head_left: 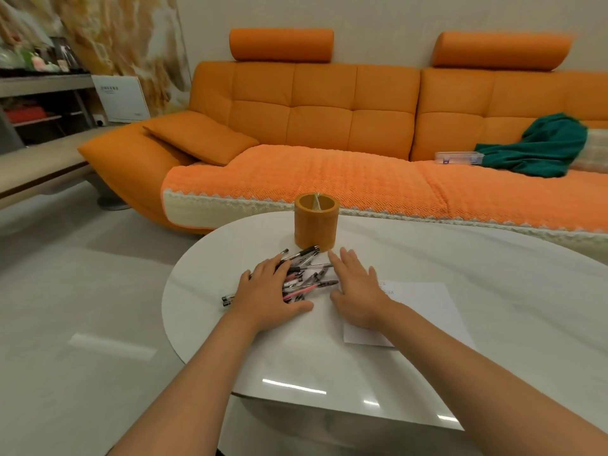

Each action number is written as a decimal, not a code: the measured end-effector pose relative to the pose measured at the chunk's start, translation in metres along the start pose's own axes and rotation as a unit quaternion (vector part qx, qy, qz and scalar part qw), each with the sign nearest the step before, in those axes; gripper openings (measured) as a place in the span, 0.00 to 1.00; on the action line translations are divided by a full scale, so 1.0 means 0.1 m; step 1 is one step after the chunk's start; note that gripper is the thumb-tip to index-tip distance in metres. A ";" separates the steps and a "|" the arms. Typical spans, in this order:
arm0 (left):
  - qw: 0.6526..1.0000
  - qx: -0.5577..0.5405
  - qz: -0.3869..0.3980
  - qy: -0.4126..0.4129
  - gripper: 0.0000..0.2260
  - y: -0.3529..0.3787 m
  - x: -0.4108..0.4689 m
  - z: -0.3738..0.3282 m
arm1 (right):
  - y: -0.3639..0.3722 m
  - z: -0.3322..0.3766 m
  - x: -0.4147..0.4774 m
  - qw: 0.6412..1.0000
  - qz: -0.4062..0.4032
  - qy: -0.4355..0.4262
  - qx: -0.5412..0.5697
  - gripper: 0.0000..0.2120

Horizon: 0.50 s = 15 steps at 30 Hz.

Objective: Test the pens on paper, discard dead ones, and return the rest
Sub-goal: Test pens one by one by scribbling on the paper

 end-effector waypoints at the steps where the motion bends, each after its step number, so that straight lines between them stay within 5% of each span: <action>1: 1.000 0.001 0.005 -0.004 0.46 -0.01 0.01 -0.02 | 0.01 -0.09 -0.05 1.000 -0.003 0.027 -0.013 0.34; 9: 1.000 -0.008 0.024 -0.010 0.41 -0.10 -0.01 -0.07 | 0.07 -0.45 -0.24 0.993 0.020 0.079 -0.089 0.30; 15: 0.997 0.003 0.010 -0.078 0.39 -0.18 -0.12 0.13 | -0.13 0.12 -0.04 0.981 -0.147 -0.089 -0.086 0.15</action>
Point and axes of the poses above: each hand's wrist, its own x-axis towards the middle knuckle, its own y-axis out of the palm, z = x × y, the point moved 2 cm from there along x, towards the middle knuckle, and after that the axes turned 7 degrees about z, right-handed, at the moved point
